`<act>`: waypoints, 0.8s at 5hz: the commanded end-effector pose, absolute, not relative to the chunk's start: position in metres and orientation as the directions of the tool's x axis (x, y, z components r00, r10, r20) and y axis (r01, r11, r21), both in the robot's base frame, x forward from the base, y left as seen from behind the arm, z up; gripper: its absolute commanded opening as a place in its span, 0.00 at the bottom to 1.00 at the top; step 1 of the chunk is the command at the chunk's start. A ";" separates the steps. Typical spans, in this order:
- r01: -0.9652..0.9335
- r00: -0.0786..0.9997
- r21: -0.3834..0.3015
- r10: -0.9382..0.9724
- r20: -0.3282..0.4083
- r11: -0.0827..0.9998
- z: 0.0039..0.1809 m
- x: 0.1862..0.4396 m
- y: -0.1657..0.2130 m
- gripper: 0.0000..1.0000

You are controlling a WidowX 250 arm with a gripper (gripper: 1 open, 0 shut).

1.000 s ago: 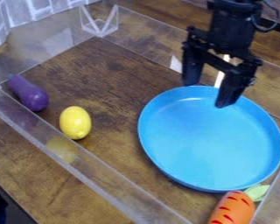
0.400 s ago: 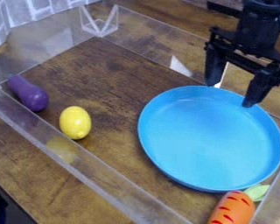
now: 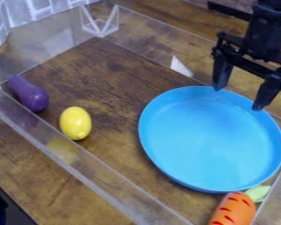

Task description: Move the carrot to the right side

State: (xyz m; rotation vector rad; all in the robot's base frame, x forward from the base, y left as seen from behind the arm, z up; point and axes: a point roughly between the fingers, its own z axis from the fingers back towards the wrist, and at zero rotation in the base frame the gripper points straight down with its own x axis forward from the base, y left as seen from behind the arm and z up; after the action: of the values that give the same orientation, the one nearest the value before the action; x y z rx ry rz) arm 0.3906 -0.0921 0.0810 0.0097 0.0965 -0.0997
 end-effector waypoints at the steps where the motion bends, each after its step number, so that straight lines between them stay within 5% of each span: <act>1: 0.123 0.991 -0.003 -0.123 -0.043 0.992 0.094 0.395 -0.100 1.00; 4: 0.089 0.995 0.015 -0.088 -0.038 0.996 0.104 0.396 -0.080 1.00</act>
State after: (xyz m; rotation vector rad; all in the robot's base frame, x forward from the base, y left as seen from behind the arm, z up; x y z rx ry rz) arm 0.3908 -0.0865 0.0791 0.0250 0.1016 -0.1057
